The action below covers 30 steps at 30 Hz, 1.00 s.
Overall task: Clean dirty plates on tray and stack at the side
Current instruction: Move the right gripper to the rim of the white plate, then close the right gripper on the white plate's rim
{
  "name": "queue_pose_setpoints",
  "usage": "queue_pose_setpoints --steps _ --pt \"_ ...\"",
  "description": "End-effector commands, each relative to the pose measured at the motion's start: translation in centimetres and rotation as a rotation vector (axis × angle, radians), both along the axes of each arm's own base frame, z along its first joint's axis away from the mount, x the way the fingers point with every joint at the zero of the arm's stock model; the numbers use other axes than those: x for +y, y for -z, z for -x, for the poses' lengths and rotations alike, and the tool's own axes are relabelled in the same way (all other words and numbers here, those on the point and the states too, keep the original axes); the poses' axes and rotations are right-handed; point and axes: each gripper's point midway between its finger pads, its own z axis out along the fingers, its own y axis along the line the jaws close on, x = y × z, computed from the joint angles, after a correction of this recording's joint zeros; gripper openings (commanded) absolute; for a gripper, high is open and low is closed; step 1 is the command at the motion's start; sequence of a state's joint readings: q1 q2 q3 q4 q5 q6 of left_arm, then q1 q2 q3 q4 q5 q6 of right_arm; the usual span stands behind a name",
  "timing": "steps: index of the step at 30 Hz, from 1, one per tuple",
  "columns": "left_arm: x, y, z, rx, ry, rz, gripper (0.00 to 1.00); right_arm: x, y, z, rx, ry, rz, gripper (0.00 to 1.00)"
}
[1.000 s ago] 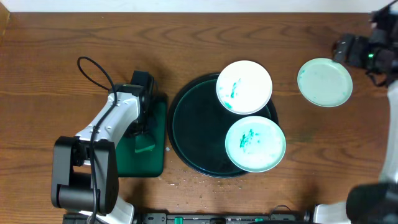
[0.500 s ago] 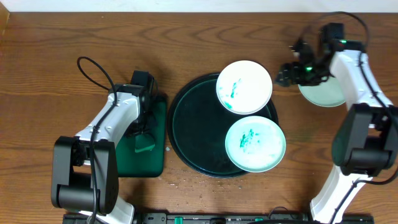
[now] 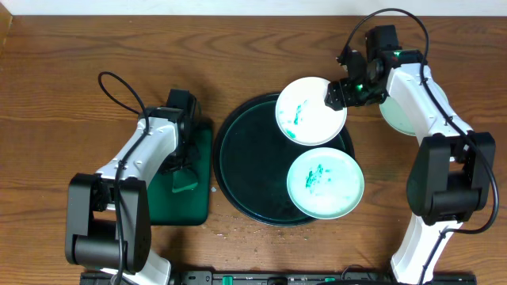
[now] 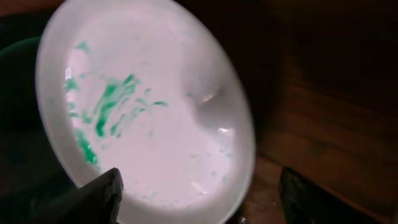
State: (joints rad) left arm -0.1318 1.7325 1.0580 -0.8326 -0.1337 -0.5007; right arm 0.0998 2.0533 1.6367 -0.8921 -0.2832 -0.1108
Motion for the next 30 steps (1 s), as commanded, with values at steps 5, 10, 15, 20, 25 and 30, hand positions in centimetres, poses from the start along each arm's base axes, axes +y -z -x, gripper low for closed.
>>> queue_pose_setpoints --steps 5,10,15,20,25,30 --pt "0.3 0.3 0.5 0.015 -0.006 -0.008 0.07 -1.6 3.3 0.0 0.08 0.066 0.016 0.56" --pt "0.3 0.3 0.5 0.017 -0.006 -0.008 0.07 -0.4 5.2 0.6 0.127 0.04 0.007 0.38" --pt "0.3 0.3 0.5 0.017 -0.006 -0.008 0.07 -0.2 5.0 0.6 0.124 0.036 0.009 0.28" --pt "0.3 0.3 0.5 0.017 -0.006 -0.008 0.07 -0.6 5.0 0.8 0.135 0.05 0.026 0.28" --pt "0.3 0.3 0.5 0.017 -0.006 -0.008 0.07 -0.5 4.4 0.5 0.114 0.051 0.023 0.34" --pt "0.3 0.3 0.5 0.016 -0.006 -0.009 0.08 -0.5 3.2 0.0 0.082 0.051 0.019 0.32"
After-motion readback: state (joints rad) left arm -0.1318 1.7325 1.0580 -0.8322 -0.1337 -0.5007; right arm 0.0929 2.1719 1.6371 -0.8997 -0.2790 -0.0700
